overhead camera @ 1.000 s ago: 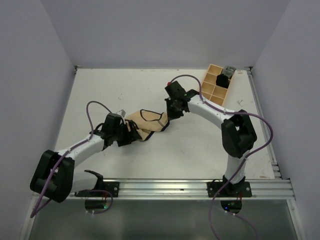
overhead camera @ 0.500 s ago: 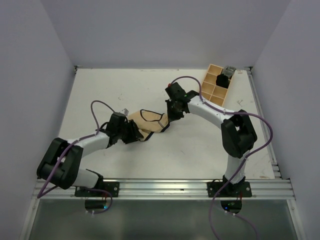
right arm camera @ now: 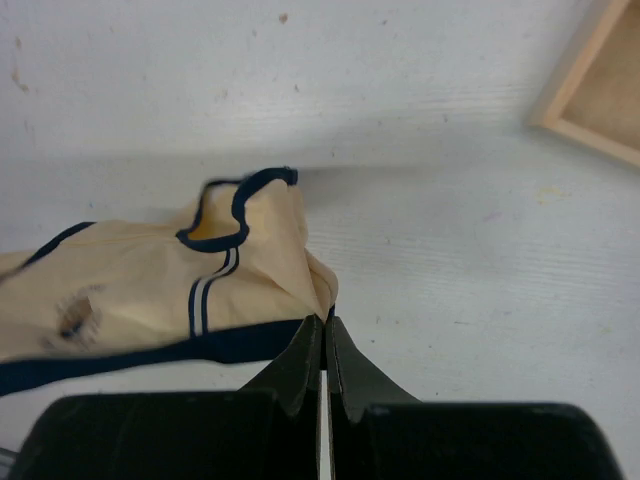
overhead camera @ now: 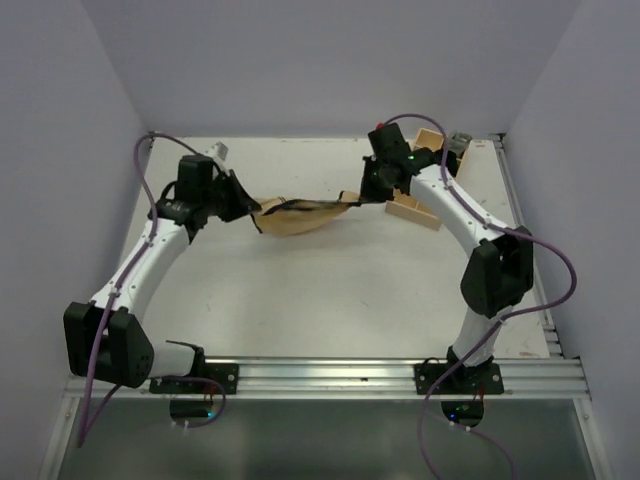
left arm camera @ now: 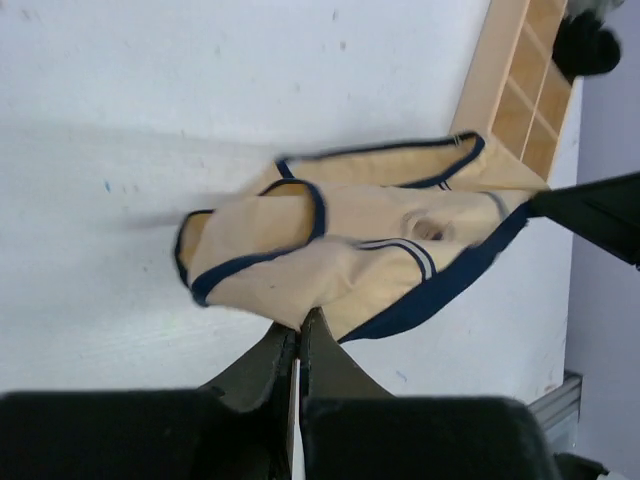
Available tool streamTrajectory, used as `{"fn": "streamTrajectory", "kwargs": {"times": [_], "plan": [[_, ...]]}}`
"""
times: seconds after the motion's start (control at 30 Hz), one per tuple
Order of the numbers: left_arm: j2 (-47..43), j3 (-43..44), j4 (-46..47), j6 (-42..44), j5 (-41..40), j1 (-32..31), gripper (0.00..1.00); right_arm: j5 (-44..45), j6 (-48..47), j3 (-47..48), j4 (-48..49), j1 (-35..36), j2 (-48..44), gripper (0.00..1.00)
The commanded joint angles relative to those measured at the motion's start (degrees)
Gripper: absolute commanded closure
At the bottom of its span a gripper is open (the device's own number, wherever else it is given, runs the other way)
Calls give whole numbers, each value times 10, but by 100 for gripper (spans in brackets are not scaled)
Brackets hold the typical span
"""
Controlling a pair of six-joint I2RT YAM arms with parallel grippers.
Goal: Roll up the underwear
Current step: Flatten the underwear
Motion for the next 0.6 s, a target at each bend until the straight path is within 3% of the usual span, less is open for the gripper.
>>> {"fn": "streamTrajectory", "kwargs": {"times": [0.0, 0.1, 0.33, 0.47, 0.57], "plan": [[10, 73, -130, 56, 42, 36, 100, -4, 28, 33, -35, -27, -61, 100], [13, 48, -124, 39, 106, 35, 100, -33, 56, 1, -34, -27, -84, 100], [-51, 0, -176, 53, 103, 34, 100, -13, 85, -93, -8, -27, -191, 100], [-19, 19, -150, 50, 114, 34, 100, -17, 91, -93, 25, -27, -180, 100], [54, 75, -127, 56, 119, 35, 100, -9, 80, -33, 27, -27, -122, 100]]}}
